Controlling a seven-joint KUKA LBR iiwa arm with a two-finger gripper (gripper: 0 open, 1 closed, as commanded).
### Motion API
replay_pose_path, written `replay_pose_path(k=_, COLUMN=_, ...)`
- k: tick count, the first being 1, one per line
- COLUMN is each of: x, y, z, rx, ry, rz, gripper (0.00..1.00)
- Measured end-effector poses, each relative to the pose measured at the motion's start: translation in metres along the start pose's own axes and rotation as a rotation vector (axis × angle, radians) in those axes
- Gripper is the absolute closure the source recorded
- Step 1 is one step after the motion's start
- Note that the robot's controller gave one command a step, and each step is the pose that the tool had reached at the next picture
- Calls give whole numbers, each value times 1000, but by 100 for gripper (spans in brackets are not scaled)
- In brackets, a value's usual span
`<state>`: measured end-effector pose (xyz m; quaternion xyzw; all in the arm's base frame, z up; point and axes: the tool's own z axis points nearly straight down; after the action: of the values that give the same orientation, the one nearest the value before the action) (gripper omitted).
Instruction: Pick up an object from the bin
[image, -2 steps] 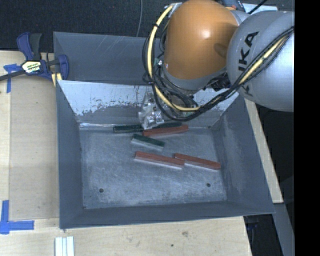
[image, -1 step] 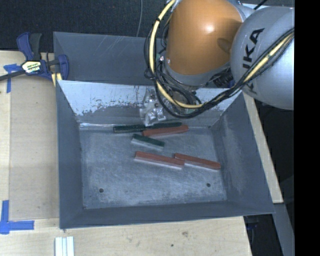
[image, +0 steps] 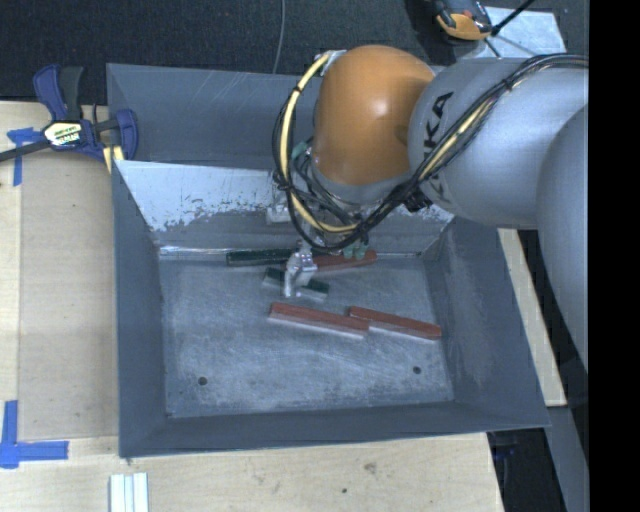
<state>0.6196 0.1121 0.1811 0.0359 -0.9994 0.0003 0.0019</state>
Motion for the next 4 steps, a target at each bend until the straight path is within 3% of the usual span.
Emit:
replay_pose_path(k=2, x=0, y=0, z=-3, rx=-1, ry=-5, rz=-1, gripper=0)
replay_pose_path(k=3, x=8, y=10, z=37, rx=0, ry=-10, rz=-223, gripper=0)
replay_pose_path(k=4, x=21, y=-39, z=95, rx=-5, ry=-47, rz=-226, gripper=100)
